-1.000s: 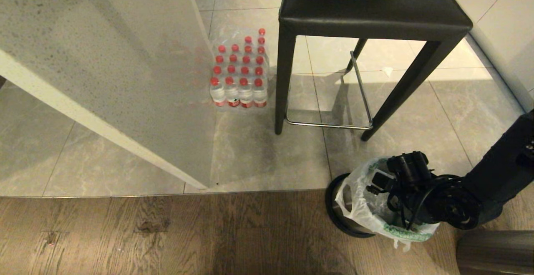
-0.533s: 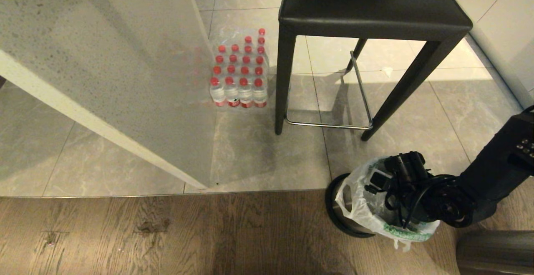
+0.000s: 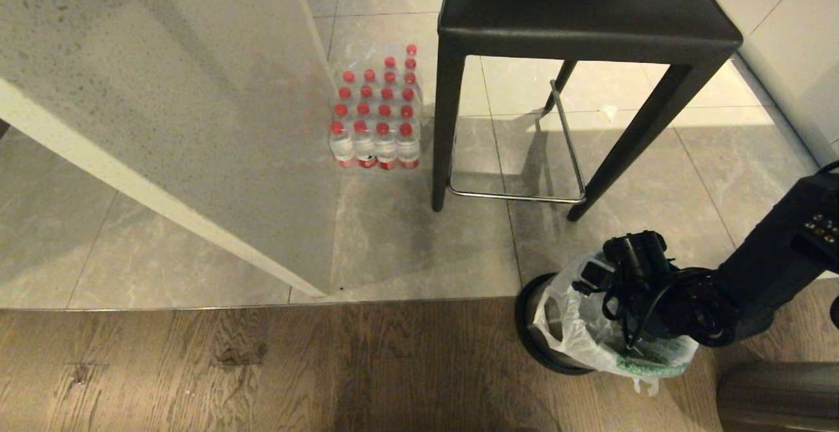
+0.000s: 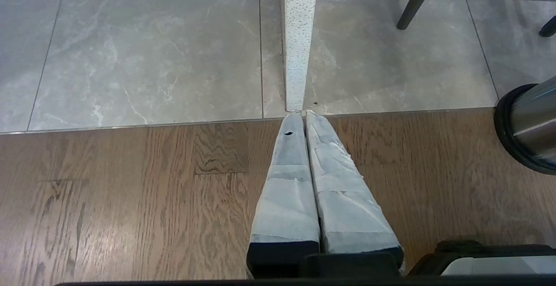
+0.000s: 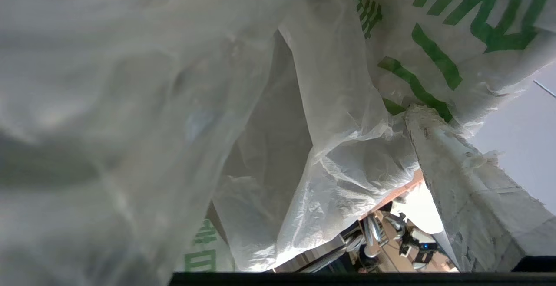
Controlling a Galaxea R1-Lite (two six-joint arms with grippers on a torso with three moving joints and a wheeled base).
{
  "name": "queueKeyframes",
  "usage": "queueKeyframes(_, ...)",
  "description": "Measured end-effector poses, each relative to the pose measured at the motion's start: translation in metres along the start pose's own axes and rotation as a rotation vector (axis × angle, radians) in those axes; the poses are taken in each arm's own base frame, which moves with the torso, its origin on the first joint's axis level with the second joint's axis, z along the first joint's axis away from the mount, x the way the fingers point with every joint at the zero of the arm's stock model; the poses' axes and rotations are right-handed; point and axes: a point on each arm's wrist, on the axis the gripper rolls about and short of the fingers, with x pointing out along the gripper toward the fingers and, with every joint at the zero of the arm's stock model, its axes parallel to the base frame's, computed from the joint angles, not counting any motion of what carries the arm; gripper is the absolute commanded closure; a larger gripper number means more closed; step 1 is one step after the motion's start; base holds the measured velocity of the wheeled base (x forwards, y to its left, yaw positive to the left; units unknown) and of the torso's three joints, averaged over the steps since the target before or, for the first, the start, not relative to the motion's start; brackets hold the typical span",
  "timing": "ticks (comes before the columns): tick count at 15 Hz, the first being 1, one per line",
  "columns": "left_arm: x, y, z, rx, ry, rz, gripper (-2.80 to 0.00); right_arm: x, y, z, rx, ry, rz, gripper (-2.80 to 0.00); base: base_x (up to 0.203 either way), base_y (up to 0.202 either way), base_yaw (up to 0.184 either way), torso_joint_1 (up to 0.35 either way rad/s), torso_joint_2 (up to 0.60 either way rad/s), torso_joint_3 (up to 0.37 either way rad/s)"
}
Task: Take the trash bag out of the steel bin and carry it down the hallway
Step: Pick up the trash bag
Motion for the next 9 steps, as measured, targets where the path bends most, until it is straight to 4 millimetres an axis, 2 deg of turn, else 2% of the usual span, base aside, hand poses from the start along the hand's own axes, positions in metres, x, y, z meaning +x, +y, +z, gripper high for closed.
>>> queueKeyframes(9, 0.0000, 0.0000, 0.0000, 0.000, 0.000, 0.000, 0.00, 0.0029, -0.0027, 0.0005, 0.016, 0.005, -0.008, 0.00, 0.000, 0.000, 0.000, 0.000, 0.00, 0.000)
